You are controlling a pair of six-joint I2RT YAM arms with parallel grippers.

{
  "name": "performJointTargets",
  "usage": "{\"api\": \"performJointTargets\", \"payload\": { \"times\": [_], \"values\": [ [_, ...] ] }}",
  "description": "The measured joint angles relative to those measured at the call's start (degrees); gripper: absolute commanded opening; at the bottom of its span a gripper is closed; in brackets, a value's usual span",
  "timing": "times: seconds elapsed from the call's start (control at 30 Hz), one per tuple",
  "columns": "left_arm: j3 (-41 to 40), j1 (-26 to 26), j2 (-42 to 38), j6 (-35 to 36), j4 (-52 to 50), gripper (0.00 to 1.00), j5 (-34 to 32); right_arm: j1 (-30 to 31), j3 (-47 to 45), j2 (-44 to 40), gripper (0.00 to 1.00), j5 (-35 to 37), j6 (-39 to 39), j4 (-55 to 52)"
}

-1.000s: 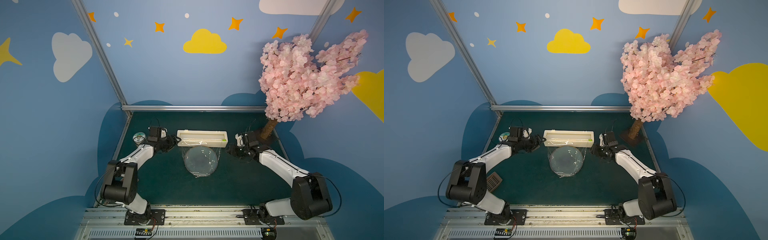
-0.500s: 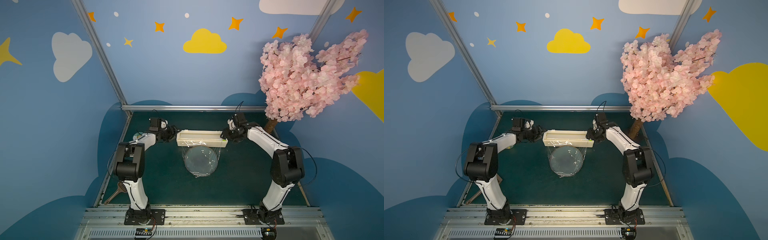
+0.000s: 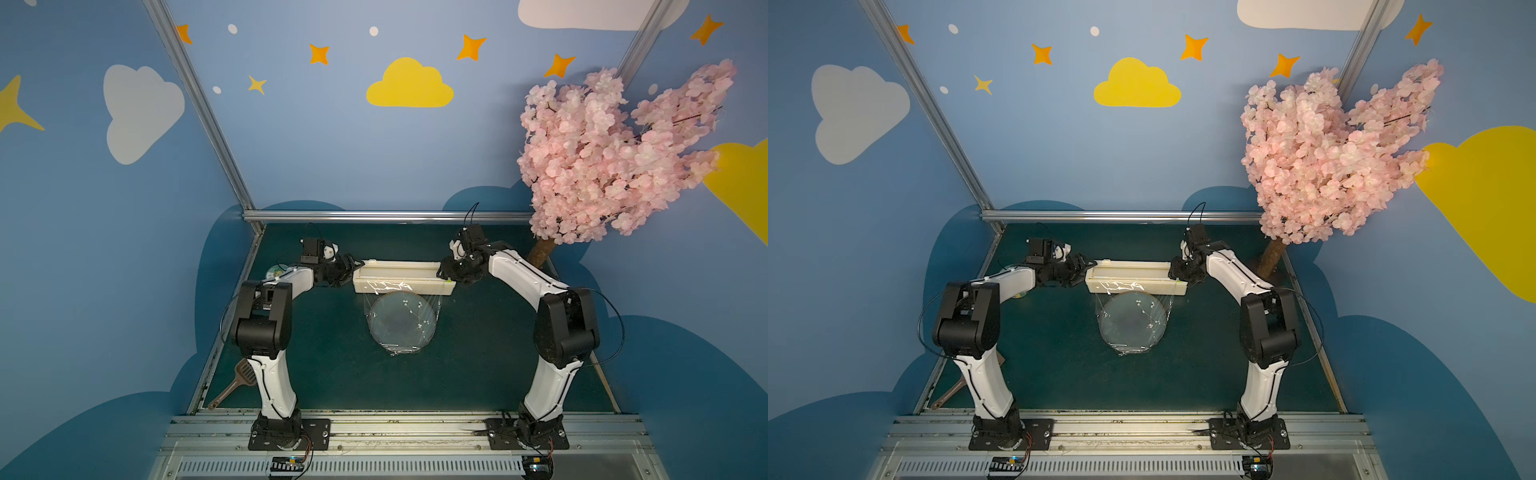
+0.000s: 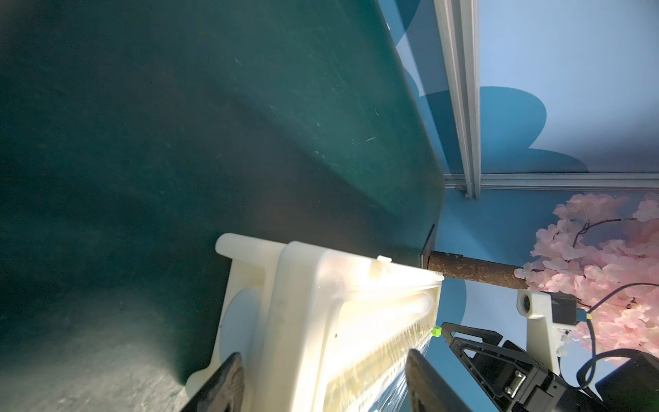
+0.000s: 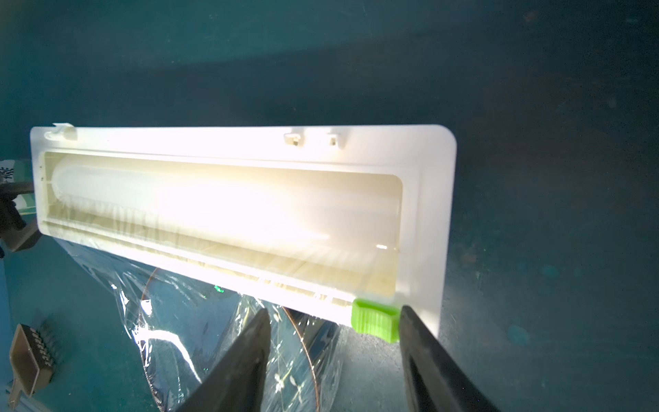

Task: Wrap the plate with plastic wrap
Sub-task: Tear off the plastic wrap from the plastic wrap cutting box.

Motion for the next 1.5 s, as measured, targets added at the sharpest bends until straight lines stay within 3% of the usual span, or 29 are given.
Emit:
{"api": "performJointTargets", "payload": {
  "times": [0.7, 1.4, 1.5],
  "values": [
    [3.17, -0.61, 1.2, 0.04, -1.36, 0.69, -1.36, 0.81, 2.67, 2.4, 0.58, -0.44, 0.7, -2.45],
    [3.72, -2.08, 1.75, 0.04, -1.51, 0.68, -6.91, 8.98, 14.8, 10.45, 0.57, 2.29, 5.6, -7.58],
    [3.58, -2.23, 1.75, -0.15, -1.11, 0.68, -7.28, 11.72, 17.38, 12.52, 0.57, -0.31, 6.51, -5.7]
  ]
}}
